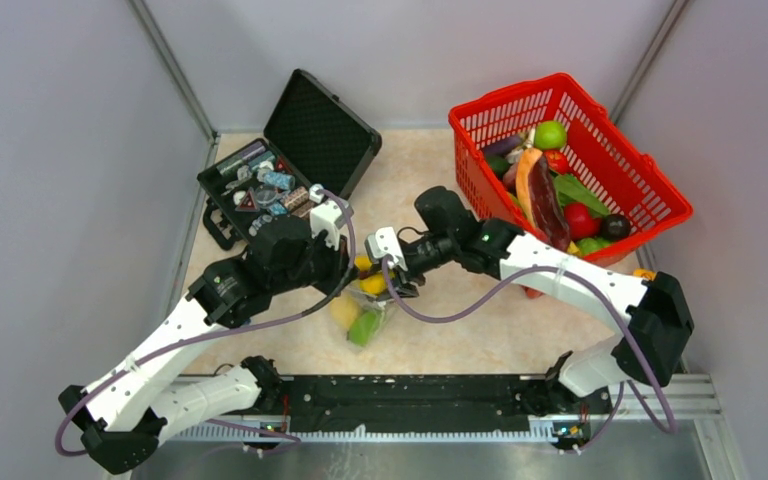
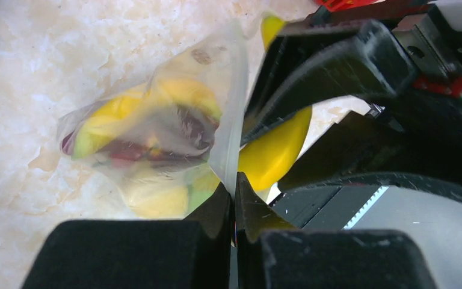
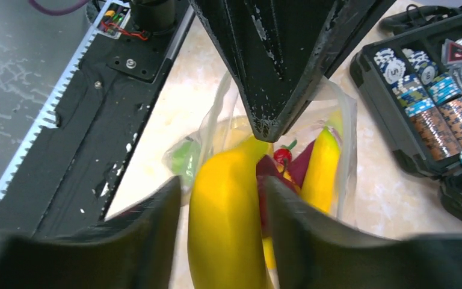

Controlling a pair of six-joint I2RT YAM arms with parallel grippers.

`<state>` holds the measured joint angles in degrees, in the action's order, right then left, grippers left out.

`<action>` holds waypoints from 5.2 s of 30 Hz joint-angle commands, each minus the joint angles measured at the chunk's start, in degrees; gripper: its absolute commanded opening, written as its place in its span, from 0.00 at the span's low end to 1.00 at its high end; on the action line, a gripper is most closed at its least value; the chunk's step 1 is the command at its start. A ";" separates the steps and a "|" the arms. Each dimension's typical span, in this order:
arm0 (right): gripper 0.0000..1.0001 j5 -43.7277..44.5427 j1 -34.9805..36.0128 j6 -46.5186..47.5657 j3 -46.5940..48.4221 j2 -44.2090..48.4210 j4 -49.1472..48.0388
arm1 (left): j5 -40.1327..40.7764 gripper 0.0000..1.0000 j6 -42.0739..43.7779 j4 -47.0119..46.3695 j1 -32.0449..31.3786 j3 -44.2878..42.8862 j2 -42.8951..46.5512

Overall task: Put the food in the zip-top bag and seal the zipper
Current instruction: Place the fake fruit in the zipper food storage bag, then pick up the fake vegetable from the bin, then place the fake vegetable in the zipper food storage bag.

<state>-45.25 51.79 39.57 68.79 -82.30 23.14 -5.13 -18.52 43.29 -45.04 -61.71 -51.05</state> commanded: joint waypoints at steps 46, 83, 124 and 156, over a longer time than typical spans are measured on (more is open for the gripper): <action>0.75 59.84 -35.65 -51.18 1.33 28.13 6.99 | 5.43 0.00 -2.31 -9.19 0.03 2.98 1.58; 0.74 43.21 -59.14 -51.92 5.48 13.76 11.96 | 6.25 0.00 -2.03 -9.20 0.03 5.25 4.13; 0.24 44.98 -63.65 -45.57 4.62 4.24 14.69 | 6.75 0.00 -0.72 -9.18 0.04 6.60 5.05; 0.21 -8.59 -61.99 -76.95 -10.41 29.46 -28.74 | 5.40 0.00 -1.75 -10.06 0.04 6.24 3.31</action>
<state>-45.30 -11.51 -34.41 57.32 -54.00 0.95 0.86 -19.57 35.99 -45.04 -54.94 -47.66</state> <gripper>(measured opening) 0.579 0.001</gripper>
